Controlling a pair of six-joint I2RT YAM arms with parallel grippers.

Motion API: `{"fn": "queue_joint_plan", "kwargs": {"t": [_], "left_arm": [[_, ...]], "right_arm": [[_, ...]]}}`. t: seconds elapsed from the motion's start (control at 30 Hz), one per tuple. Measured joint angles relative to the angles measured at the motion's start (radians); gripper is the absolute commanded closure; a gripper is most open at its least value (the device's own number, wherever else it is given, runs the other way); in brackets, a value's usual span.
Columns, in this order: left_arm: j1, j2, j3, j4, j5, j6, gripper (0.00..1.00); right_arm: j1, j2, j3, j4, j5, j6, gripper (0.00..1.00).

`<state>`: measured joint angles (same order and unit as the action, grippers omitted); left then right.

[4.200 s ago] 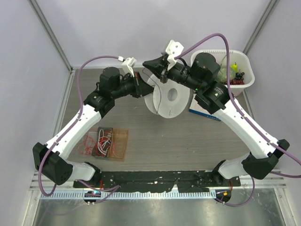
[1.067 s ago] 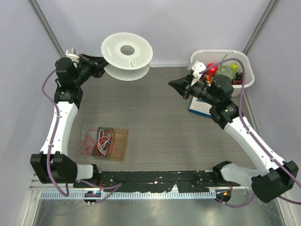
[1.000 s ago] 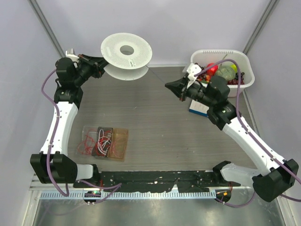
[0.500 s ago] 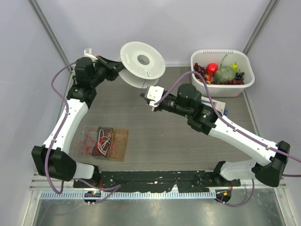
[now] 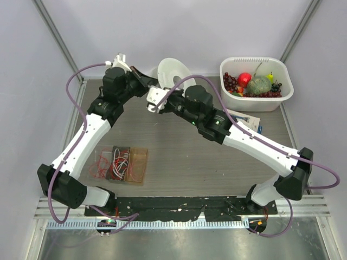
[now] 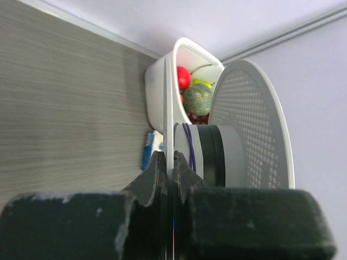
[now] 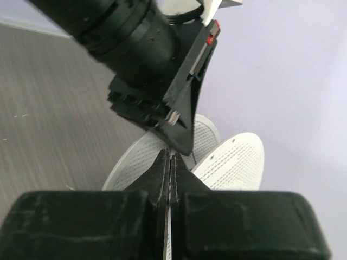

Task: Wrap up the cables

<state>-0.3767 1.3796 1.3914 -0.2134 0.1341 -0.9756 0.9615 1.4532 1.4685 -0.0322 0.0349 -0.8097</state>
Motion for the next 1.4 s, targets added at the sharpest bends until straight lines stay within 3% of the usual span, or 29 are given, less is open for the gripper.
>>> {"fn": "queue_joint_plan", "kwargs": {"t": [0.27, 0.47, 1.1, 1.4], "left_arm": [[-0.052, -0.013, 0.006, 0.016, -0.104, 0.235, 1.0], [-0.103, -0.072, -0.044, 0.082, -0.18, 0.423, 1.0], [-0.243, -0.144, -0.233, 0.328, -0.323, 0.872, 1.0], [-0.323, -0.152, -0.303, 0.436, -0.35, 1.073, 1.0]], "right_arm": [[0.015, 0.116, 0.157, -0.087, 0.161, 0.084, 1.0], [0.027, 0.132, 0.23, -0.184, 0.199, 0.198, 1.0], [-0.035, 0.104, 0.208, -0.248, 0.232, 0.639, 0.99], [-0.111, 0.047, 0.165, -0.319, 0.216, 0.941, 0.99]]}}
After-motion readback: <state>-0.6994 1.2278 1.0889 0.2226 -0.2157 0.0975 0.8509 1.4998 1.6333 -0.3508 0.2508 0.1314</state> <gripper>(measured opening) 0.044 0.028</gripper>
